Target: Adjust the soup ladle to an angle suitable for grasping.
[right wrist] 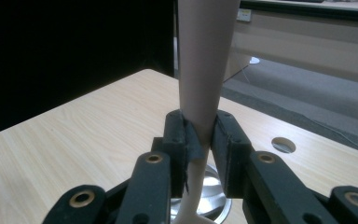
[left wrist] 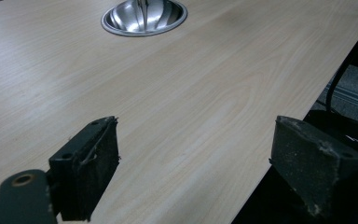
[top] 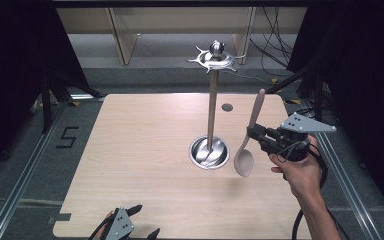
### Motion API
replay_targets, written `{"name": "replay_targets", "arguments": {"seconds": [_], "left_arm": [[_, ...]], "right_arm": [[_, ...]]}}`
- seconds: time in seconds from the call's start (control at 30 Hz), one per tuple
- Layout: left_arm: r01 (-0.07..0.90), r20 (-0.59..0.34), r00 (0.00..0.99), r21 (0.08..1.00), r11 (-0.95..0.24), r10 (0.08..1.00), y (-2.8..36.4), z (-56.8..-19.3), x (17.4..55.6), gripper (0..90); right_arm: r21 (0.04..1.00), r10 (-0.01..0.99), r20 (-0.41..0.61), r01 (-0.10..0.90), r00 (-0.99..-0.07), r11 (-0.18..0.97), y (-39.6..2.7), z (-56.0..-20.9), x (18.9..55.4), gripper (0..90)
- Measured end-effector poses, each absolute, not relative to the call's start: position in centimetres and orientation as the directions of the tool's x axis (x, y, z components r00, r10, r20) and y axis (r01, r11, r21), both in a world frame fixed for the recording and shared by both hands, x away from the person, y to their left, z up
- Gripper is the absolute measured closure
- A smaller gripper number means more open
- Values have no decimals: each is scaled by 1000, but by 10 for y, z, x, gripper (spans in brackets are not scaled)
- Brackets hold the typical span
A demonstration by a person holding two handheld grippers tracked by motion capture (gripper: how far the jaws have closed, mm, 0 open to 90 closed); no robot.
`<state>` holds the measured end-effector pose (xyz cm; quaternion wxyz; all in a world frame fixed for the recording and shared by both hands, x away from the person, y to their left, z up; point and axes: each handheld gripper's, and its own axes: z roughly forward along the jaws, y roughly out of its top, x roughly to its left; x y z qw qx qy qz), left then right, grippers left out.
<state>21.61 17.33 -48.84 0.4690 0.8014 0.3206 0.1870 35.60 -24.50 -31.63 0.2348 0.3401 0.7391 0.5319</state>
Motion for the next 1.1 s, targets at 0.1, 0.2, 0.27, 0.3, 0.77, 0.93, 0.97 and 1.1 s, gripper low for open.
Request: {"name": "replay_targets", "arguments": {"seconds": [0.1, 0.2, 0.27, 0.3, 0.77, 0.93, 0.97, 1.1], "left_arm": [[341, -9, 728, 872, -351, 685, 173, -488, 216, 147], [342, -11, 723, 874, -344, 690, 172, -489, 216, 147], [339, -4, 730, 870, -357, 683, 173, -488, 216, 147], [338, -5, 733, 871, -357, 681, 173, -488, 216, 147], [342, -9, 729, 872, -352, 685, 173, -488, 216, 147], [343, -10, 727, 872, -350, 686, 173, -488, 215, 147], [345, -17, 729, 873, -346, 685, 172, -488, 215, 147], [344, -15, 728, 872, -347, 685, 172, -488, 215, 147]], "right_arm": [[946, 754, 10, 251, -657, 206, -243, -314, 358, 768], [946, 755, 11, 250, -655, 204, -240, -311, 360, 768], [945, 753, 8, 251, -658, 209, -239, -308, 362, 768], [946, 751, -9, 238, -660, 221, -239, -305, 364, 768], [943, 751, -22, 236, -659, 235, -228, -296, 374, 768], [940, 744, -47, 223, -667, 259, -225, -292, 379, 768], [939, 748, -31, 238, -663, 250, -223, -292, 379, 768], [938, 745, -50, 225, -665, 265, -219, -288, 382, 768]]}}
